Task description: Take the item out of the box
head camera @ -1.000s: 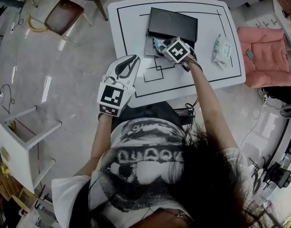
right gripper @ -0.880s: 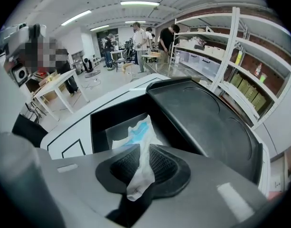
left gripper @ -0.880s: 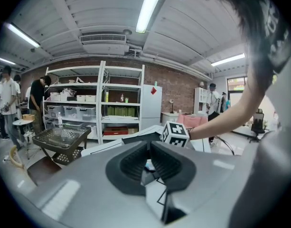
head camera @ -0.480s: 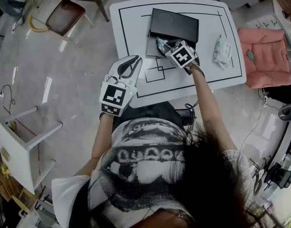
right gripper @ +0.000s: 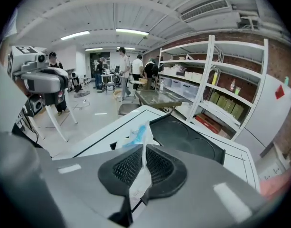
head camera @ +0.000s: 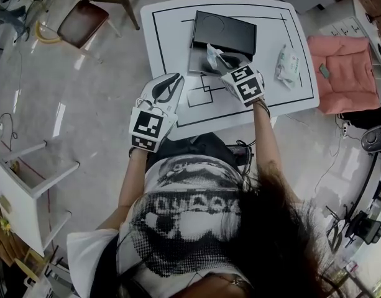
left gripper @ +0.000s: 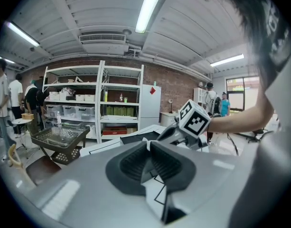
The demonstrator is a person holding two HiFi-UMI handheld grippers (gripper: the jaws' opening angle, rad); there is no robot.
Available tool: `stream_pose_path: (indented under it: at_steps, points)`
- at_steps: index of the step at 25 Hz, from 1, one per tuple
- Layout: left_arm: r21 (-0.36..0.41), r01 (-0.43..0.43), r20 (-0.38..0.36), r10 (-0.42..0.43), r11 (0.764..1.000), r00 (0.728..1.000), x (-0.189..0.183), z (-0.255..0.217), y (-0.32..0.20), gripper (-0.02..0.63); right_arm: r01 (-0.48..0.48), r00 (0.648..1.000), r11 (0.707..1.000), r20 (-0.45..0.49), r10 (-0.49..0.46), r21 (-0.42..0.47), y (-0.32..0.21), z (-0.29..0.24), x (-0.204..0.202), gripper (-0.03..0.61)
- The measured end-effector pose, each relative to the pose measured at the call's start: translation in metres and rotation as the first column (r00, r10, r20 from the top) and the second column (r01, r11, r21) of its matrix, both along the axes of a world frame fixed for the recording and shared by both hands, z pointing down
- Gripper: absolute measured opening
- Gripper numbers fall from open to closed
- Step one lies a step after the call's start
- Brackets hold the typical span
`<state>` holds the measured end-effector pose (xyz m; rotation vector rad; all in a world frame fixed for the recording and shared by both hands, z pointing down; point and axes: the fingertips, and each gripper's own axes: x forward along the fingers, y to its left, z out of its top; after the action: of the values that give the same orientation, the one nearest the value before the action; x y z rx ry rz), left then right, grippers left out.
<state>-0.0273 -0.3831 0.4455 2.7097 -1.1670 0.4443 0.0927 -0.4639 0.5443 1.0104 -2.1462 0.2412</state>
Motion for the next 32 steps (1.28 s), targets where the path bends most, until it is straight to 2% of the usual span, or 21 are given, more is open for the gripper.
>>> stream_pose_path:
  at_steps: [5, 11, 16, 21, 32]
  points:
    - [0.002, -0.004, -0.001, 0.004, 1.0, 1.0, 0.007, -0.001, 0.006, 0.0, -0.053, 0.995, 0.998, 0.091, 0.05, 0.031, 0.023, -0.025, 0.003, 0.026]
    - [0.009, 0.002, 0.003, -0.002, 1.0, 1.0, 0.022, -0.005, 0.02, 0.0, -0.076, 0.989, 0.996, 0.129, 0.069, 0.044, 0.057, -0.038, 0.016, 0.026]
    - [0.01, 0.014, 0.003, -0.014, 1.0, 1.0, 0.039, -0.01, 0.044, 0.0, -0.071, 0.986, 0.996, 0.154, 0.061, 0.06, 0.09, -0.046, 0.027, 0.026]
    - [0.017, 0.032, -0.028, -0.032, 0.999, 0.999, 0.062, -0.023, 0.069, 0.0, -0.059, 0.982, 0.995, 0.182, 0.043, 0.083, 0.121, -0.057, 0.042, 0.026]
    - [0.048, 0.103, -0.021, -0.102, 0.994, 0.995, 0.104, -0.037, 0.152, 0.0, -0.026, 0.971, 0.991, 0.241, -0.006, 0.134, 0.214, -0.08, 0.081, 0.025]
